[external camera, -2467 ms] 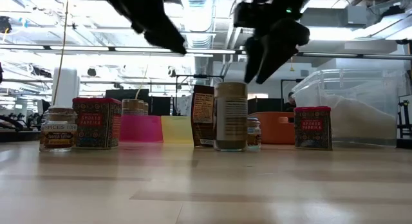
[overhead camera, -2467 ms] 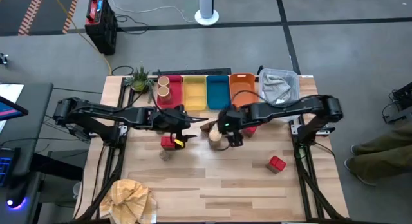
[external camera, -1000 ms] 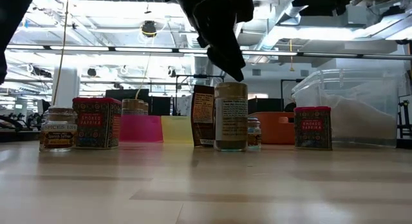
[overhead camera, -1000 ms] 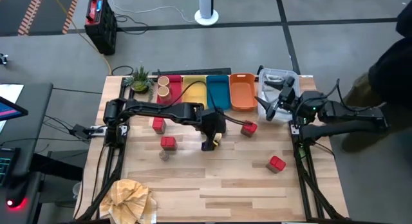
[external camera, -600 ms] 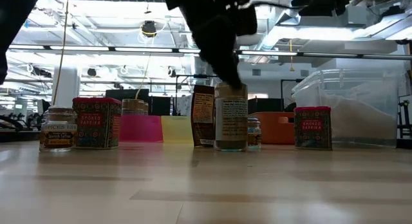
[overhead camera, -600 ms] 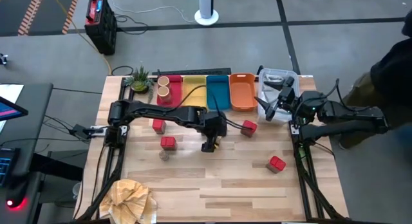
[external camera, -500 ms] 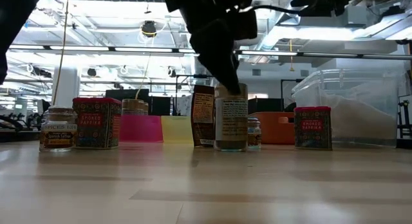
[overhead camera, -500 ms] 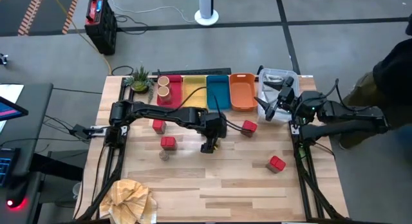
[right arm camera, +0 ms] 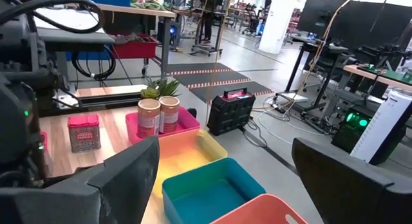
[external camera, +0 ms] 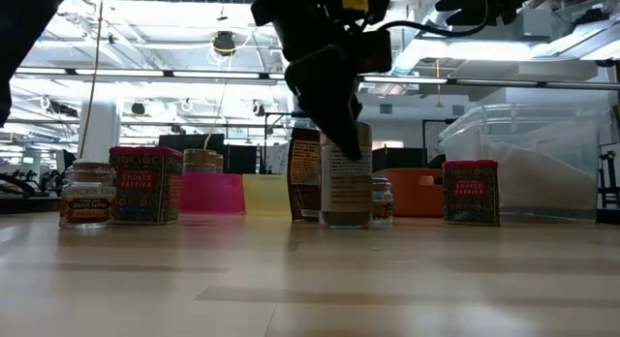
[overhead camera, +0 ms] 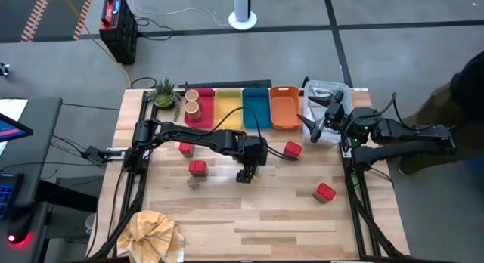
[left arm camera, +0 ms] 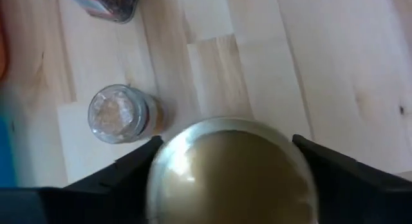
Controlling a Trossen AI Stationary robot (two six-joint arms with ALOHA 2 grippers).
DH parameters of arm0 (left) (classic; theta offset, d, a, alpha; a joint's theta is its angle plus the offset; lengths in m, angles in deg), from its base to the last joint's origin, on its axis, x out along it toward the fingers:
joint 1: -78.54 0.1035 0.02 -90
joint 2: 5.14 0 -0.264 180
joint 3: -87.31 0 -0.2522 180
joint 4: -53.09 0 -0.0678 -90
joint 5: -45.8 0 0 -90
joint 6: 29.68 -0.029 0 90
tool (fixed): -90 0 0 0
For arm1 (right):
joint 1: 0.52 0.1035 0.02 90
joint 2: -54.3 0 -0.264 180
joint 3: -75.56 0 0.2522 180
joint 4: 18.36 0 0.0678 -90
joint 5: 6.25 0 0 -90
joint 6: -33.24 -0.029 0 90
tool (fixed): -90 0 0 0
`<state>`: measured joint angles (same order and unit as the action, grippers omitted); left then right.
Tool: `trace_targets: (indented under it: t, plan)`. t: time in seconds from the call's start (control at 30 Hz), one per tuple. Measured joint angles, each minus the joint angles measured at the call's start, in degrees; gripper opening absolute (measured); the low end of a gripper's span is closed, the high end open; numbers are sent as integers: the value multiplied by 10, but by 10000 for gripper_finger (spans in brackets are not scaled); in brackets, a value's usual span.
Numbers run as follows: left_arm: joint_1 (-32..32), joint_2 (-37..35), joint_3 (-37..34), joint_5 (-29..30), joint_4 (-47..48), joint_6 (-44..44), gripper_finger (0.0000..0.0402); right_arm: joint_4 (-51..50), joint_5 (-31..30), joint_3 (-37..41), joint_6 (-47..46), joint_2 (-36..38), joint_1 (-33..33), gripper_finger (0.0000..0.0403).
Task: Sort spices by type
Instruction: Put the gold spice bottle into the red bin
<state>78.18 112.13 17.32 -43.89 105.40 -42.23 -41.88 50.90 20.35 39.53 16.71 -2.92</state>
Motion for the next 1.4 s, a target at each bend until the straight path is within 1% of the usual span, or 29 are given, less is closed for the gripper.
trace_targets:
  t: [0.1, 0.3, 0.47, 0.57, 0.7, 0.8, 1.0, 1.17, 1.3, 1.4]
  plan:
    - [0, -1, 0, -2, 6, 7, 264, 0, 0, 0, 2, 0, -1, 384]
    - [5, -18, -1, -3, 36, 23, 263, 0, 0, 0, 2, 0, -1, 384]
    - [1, -67, -1, -2, 37, 36, 263, 0, -1, 0, -2, -4, 0, 384]
    - [-4, -99, -1, 31, 31, 32, 263, 3, -1, 0, -2, -7, 0, 384]
    - [1, -135, -1, 110, 29, 3, 263, 8, 0, 0, -2, -13, 0, 384]
    - [20, -153, 0, 149, 32, -5, 263, 18, -1, 0, -2, -18, 5, 384]
    - [69, -177, 0, 156, 31, -5, 263, 17, 0, 0, -2, -23, 16, 384]
    - [110, -175, 0, 159, 37, -11, 263, 17, 0, 0, 7, -23, 16, 384]
    - [150, -176, 0, 208, 65, -17, 263, 17, 0, 0, 11, -23, 16, 384]
    - [187, -176, 0, 226, 88, -10, 263, 19, 0, 0, 11, -23, 16, 384]
